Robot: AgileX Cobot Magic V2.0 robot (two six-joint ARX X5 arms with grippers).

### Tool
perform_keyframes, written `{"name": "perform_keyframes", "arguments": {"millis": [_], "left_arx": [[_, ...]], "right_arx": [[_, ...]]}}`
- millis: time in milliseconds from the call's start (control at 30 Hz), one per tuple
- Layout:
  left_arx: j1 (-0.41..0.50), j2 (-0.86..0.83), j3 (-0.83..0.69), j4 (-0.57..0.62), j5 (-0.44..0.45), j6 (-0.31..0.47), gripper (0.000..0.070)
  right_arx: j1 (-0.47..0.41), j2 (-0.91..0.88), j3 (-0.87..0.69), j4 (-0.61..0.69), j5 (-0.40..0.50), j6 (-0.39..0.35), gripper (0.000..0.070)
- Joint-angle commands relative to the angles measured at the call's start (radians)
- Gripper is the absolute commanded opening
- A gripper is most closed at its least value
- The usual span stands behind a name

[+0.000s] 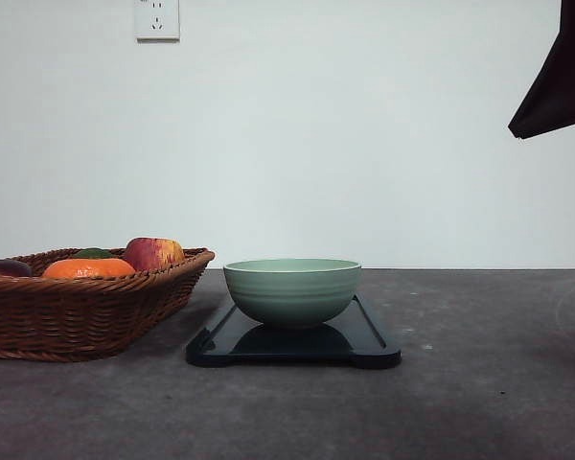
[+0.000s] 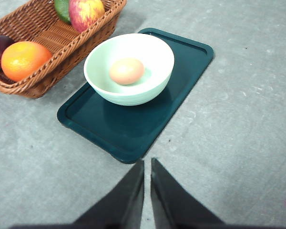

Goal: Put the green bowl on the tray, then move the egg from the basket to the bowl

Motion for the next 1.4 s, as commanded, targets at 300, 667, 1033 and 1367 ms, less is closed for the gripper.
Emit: {"name": "perform_keyframes", "arguments": {"millis": [300, 667, 1033, 1367], "left_arx": [[0.000, -0.001, -0.019, -0.006, 0.003, 0.014, 0.0000], [0.000, -0.001, -0.019, -0.007, 0.003, 0.014, 0.0000], [0.000, -0.001, -0.019, -0.007, 0.004, 0.014, 0.0000], [0.000, -0.001, -0.019, -0.007, 0.004, 0.014, 0.0000]], "right_arx": [[0.006, 0.004, 0.005, 0.013, 0.001, -0.007, 0.0015], [-0.070, -0.108, -0.072, 0.024, 0.170, -0.113, 0.0016], [-0.347, -0.505, -0.435, 0.335, 0.098, -0.149, 0.0016], [-0.442, -0.685, -0.560, 0.295, 0.109, -0.143, 0.0016]]}}
